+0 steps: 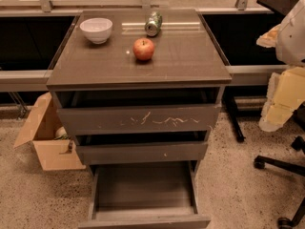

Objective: Place apple into bottom drawer

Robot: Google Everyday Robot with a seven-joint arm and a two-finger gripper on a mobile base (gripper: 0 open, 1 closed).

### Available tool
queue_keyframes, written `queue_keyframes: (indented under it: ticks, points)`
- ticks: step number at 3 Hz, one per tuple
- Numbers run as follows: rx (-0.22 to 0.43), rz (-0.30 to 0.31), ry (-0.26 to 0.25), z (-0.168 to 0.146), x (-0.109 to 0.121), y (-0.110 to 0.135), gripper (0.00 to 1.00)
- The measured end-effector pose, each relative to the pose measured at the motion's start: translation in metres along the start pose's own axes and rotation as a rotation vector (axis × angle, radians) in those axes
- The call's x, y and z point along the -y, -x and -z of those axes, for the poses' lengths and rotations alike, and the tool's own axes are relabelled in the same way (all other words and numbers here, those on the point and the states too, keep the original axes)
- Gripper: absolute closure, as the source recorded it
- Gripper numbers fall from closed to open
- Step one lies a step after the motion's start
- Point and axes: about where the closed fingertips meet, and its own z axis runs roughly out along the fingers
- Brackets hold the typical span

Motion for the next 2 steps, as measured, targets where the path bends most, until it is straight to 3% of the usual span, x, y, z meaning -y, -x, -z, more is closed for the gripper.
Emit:
queue_keyframes:
  ticks: [2]
  points:
    - [0.043, 0.002, -0.002, -0.011, 0.011, 0.008, 0.00]
